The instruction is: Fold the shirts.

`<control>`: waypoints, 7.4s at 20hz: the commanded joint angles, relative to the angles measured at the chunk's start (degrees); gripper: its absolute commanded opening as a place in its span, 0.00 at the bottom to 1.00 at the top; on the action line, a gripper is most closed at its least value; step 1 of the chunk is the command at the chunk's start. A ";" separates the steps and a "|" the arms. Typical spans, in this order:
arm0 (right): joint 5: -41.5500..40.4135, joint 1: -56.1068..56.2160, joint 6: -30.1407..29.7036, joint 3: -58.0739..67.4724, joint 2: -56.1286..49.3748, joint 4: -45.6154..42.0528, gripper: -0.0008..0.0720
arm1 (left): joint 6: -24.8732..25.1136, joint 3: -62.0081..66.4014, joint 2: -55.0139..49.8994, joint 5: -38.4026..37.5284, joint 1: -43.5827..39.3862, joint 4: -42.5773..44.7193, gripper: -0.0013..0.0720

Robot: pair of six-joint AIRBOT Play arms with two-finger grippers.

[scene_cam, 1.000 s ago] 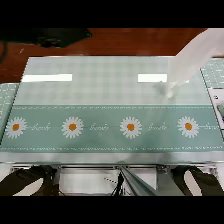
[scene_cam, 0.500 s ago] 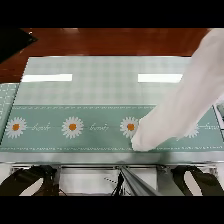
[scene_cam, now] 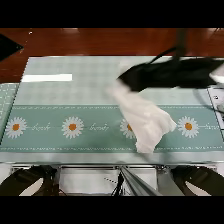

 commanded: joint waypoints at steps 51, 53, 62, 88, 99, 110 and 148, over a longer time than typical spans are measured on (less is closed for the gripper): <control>13.62 -61.33 -9.18 -31.36 10.58 -7.98 0.61 | 35.71 -85.50 -13.92 21.62 23.02 -48.50 0.05; 14.40 -61.77 -13.09 -35.43 10.58 0.26 0.76 | 36.68 -85.50 -13.79 20.65 23.02 -48.48 0.05; 5.31 -50.84 -12.79 -46.84 10.58 9.29 0.81 | 36.68 -85.50 -13.79 19.96 23.02 -48.52 0.05; -7.80 -40.52 -1.18 9.01 25.64 -8.66 0.06 | 27.52 -10.05 13.60 19.43 34.60 -50.60 0.05; -6.16 -40.52 5.46 32.98 25.57 -16.81 0.06 | 13.46 -3.61 14.99 1.68 34.56 -46.23 0.05; 5.44 -40.44 3.06 33.14 -5.86 -4.50 0.06 | 14.08 -41.51 16.41 -3.37 34.42 -46.53 0.05; 6.62 -51.17 -10.99 -54.16 8.33 8.83 0.76 | 25.33 -94.09 15.87 23.19 34.42 -48.04 0.05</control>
